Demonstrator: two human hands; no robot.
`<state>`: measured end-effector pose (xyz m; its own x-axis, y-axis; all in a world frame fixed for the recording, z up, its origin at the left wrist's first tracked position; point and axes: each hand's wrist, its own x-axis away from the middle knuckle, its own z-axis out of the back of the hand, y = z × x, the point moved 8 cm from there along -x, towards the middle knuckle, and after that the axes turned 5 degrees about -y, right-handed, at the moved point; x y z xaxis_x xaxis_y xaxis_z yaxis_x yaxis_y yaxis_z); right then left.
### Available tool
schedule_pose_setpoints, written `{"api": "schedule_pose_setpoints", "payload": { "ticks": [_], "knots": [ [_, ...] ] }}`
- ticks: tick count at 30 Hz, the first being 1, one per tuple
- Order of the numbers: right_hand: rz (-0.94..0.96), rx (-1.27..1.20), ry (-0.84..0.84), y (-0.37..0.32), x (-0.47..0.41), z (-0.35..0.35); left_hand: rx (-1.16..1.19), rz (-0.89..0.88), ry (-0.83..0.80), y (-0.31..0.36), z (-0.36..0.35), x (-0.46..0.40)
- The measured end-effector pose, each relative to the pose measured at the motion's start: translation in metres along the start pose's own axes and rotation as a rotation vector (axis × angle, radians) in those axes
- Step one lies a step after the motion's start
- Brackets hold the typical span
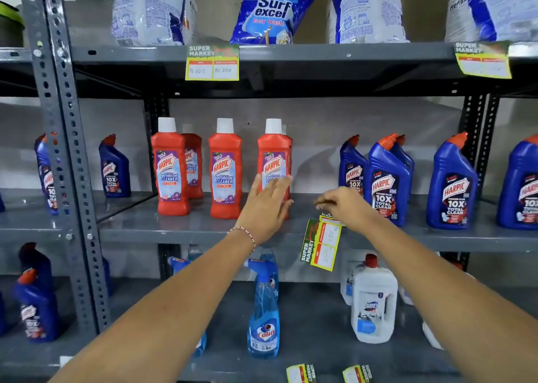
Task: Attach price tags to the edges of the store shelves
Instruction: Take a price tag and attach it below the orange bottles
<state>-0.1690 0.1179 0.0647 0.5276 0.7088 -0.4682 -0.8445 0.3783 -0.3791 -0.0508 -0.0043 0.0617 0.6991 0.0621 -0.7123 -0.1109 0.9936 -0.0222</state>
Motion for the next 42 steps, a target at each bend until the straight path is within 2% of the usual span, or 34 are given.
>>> {"api": "schedule_pose_setpoints", "payload": {
  "ticks": [2, 5, 8, 10, 12, 17, 23, 30, 36, 42],
  "knots": [
    [-0.034, -0.079, -0.085, 0.008, 0.004, -0.008, 0.176, -0.067, -0.052, 0.007, -0.011, 0.007],
    [-0.065, -0.207, -0.099, 0.017, 0.013, -0.015, 0.34, -0.076, 0.057, 0.016, -0.015, 0.025],
    [-0.091, -0.297, -0.098, 0.018, 0.022, -0.018, 0.62, 0.185, 0.134, 0.009, -0.028, 0.044],
    [-0.089, -0.324, -0.15, 0.017, 0.024, -0.025, 0.732, 0.455, 0.046, 0.002, -0.054, 0.06],
    [-0.075, -0.287, -0.182, 0.015, 0.023, -0.03, 0.784, 0.615, -0.063, 0.002, -0.078, 0.075],
    [-0.066, -0.12, -0.205, 0.012, 0.021, -0.044, 1.064, 0.852, -0.126, 0.008, -0.113, 0.091],
    [-0.037, -0.016, -0.158, 0.008, 0.024, -0.046, 1.417, 0.91, -0.119, 0.03, -0.121, 0.097],
    [-0.04, -0.053, -0.221, 0.005, 0.043, -0.055, 1.372, 0.85, -0.181, 0.018, -0.107, 0.118],
    [0.001, -0.257, -0.1, -0.051, 0.052, -0.097, 1.188, 0.817, -0.007, -0.063, -0.056, 0.147],
    [0.02, -0.283, 0.062, -0.113, 0.021, -0.148, 1.104, 0.84, 0.09, -0.145, -0.02, 0.166]
  ]
}}
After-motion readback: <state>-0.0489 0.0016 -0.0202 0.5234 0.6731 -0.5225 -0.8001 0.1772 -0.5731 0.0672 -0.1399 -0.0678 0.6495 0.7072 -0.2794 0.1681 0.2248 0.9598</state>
